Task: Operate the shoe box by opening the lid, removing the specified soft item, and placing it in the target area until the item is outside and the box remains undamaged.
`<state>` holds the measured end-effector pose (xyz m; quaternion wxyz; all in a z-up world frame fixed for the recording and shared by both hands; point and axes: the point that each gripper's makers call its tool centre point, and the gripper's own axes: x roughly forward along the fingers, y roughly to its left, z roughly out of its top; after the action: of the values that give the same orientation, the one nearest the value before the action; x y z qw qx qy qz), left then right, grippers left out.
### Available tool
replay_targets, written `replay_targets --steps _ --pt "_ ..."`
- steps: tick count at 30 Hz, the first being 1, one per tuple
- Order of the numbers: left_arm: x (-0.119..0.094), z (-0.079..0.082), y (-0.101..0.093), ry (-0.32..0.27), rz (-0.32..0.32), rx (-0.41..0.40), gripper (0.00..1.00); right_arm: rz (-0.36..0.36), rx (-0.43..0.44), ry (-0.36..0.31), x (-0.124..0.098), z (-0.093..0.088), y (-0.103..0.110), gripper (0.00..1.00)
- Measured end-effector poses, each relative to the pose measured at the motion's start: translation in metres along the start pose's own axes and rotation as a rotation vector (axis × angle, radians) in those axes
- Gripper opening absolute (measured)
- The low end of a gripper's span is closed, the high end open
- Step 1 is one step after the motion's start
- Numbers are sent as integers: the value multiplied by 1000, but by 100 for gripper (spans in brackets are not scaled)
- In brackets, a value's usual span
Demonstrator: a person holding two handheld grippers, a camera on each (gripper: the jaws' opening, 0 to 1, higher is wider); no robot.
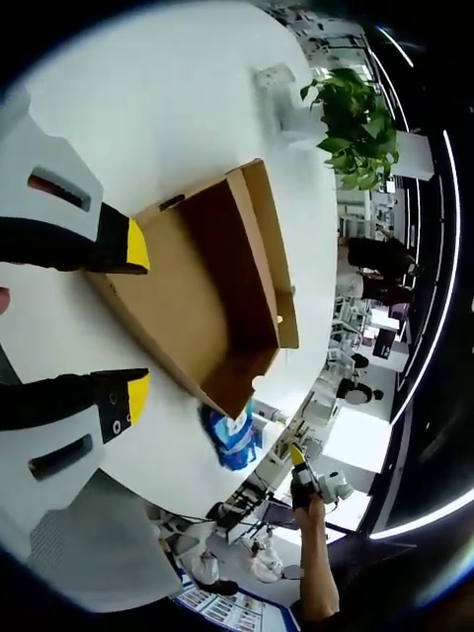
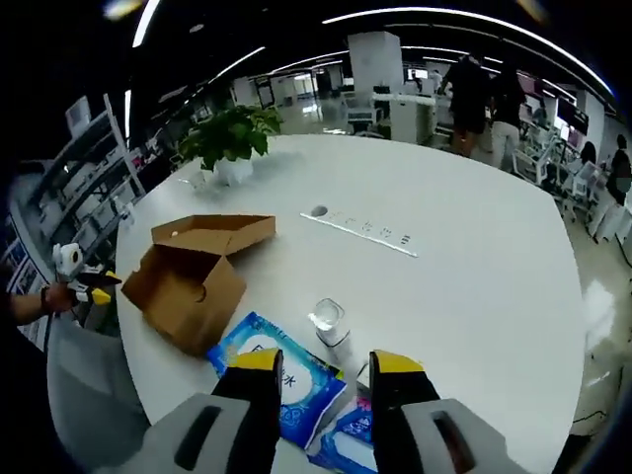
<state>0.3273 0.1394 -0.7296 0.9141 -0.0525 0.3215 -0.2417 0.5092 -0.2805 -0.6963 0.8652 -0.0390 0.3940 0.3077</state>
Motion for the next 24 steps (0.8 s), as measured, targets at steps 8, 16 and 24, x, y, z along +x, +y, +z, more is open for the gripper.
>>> replay_targets --steps 8,16,24 --pt "-8 4 13 -15 11 -31 39 -10 64 -56 -9 -19 22 34" --pt "-14 4 24 -22 26 -44 39 4 89 -75 -1 -34 50 35" --pt "-20 -3 37 -24 50 -90 38 34 112 -113 10 -44 85 35"
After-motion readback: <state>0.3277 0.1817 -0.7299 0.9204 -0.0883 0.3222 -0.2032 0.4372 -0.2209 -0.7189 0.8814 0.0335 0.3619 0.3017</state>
